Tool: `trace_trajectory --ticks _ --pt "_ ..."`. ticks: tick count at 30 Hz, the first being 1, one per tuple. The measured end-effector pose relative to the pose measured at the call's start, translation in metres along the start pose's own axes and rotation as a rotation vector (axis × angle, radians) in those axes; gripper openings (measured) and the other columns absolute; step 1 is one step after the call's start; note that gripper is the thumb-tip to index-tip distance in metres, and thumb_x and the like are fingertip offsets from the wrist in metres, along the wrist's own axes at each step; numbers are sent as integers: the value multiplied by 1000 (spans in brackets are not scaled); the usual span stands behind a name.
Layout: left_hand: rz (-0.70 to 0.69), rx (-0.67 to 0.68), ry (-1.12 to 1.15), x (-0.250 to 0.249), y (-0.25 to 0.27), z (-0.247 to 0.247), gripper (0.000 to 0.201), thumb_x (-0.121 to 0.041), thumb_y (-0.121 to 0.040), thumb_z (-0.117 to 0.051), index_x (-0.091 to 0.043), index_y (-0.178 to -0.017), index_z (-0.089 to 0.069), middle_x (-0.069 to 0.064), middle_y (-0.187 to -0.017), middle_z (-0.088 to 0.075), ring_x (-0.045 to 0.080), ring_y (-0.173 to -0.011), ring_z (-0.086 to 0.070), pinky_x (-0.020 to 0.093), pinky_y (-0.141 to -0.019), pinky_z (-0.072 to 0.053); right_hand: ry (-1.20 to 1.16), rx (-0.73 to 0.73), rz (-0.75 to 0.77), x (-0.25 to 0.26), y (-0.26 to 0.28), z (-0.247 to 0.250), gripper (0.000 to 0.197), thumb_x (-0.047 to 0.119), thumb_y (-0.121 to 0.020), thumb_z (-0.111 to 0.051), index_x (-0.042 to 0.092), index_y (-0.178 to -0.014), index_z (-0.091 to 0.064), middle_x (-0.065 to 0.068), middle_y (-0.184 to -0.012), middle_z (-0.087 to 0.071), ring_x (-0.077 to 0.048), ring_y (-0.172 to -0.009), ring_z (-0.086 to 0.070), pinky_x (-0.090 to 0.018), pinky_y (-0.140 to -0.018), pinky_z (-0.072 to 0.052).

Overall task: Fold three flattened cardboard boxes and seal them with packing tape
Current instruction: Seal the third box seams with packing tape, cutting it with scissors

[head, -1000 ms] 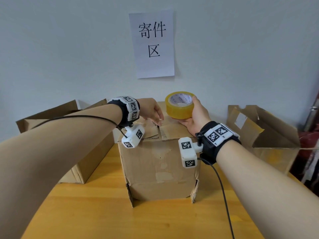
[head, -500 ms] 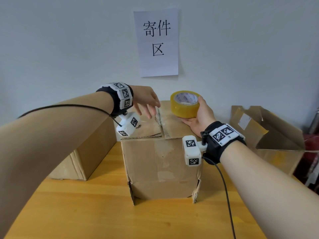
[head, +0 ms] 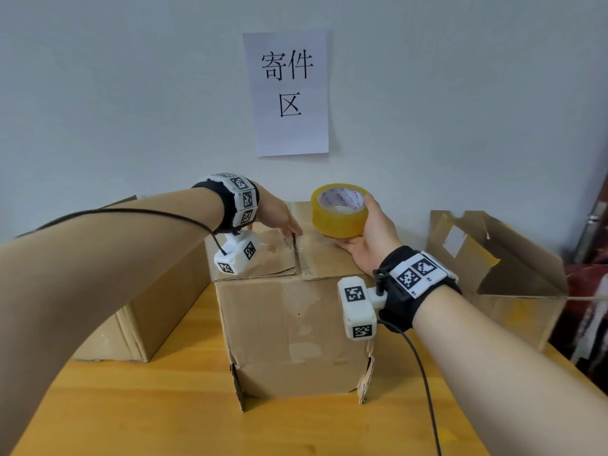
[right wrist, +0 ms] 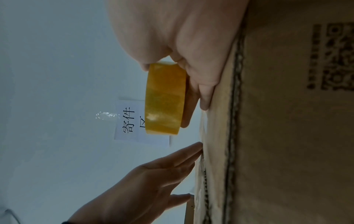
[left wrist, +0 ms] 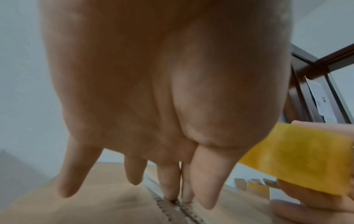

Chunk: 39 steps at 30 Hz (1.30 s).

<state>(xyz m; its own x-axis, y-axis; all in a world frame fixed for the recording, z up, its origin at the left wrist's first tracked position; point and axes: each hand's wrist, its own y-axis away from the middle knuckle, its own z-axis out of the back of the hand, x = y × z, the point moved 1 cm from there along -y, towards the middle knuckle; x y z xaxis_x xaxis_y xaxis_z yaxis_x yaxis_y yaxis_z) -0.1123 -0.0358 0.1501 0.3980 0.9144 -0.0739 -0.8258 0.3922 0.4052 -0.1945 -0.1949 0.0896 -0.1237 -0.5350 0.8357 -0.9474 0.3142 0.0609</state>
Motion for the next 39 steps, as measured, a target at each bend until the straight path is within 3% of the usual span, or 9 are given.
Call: trace_trajectory --ticks 5,10,15,19,22,27,34,37,39 --pt "73 -2 -35 0 -12 4 51 -40 -105 -43 -21 -153 -40 2 -162 -30 25 -149 -26 40 -108 -31 14 23 -9 0 -2 0 32 47 -104 -47 24 -126 -50 -8 -109 -65 -31 -94 -69 -43 -72 -57" --pt "72 57 118 3 -24 12 52 -37 -106 -42 -12 -152 -38 -2 -162 -29 18 -152 -17 44 -124 -9 5 39 5 -2 -8 1 45 46 -104 -46 21 -141 -48 -9 -116 -64 -32 -102 -68 -54 -100 -51" --pt "93 106 214 6 -33 16 54 -40 -108 -31 -15 -156 -29 0 -164 -24 21 -155 1 52 -123 7 4 56 6 -3 -9 2 45 47 -105 -44 22 -142 -47 -11 -132 -61 -31 -107 -67 -48 -95 -54" --pt "107 19 257 6 -39 16 53 -31 -109 -35 -6 -155 -27 2 -164 -25 16 -153 -15 38 -123 -6 13 47 9 -4 -11 2 43 47 -104 -45 21 -139 -49 -9 -127 -63 -27 -106 -67 -46 -94 -54" --pt "175 -67 209 6 -40 19 54 -34 -107 -41 -9 -154 -32 1 -162 -31 24 -151 -22 44 -117 -21 5 37 11 -5 -13 3 44 47 -104 -47 21 -140 -50 -8 -131 -62 -26 -110 -66 -46 -97 -53" --pt "148 -33 201 3 -32 25 48 -32 -108 -39 -15 -153 -36 -1 -162 -29 24 -154 -12 47 -120 -12 4 32 19 -4 -16 4 42 47 -104 -47 23 -138 -51 -7 -129 -63 -27 -112 -66 -50 -104 -50" --pt "77 -48 97 -5 -8 13 48 -28 -107 -44 -15 -153 -36 -2 -158 -38 13 -150 -25 29 -111 -24 38 10 32 -3 -14 1 41 47 -104 -45 21 -135 -52 -8 -114 -66 -30 -105 -68 -52 -96 -54" --pt "78 -35 106 1 -2 4 51 -37 -104 -51 -19 -150 -43 -2 -160 -34 19 -152 -21 50 -120 -21 62 -18 38 -3 -11 -1 43 48 -103 -48 20 -136 -53 -10 -117 -66 -32 -102 -69 -48 -81 -60" --pt "69 -42 132 4 3 -3 54 -42 -102 -53 -17 -149 -44 1 -162 -31 21 -152 -20 56 -120 -21 64 -40 37 -3 -8 -2 44 48 -103 -49 19 -136 -52 -11 -123 -63 -32 -102 -68 -47 -75 -61"
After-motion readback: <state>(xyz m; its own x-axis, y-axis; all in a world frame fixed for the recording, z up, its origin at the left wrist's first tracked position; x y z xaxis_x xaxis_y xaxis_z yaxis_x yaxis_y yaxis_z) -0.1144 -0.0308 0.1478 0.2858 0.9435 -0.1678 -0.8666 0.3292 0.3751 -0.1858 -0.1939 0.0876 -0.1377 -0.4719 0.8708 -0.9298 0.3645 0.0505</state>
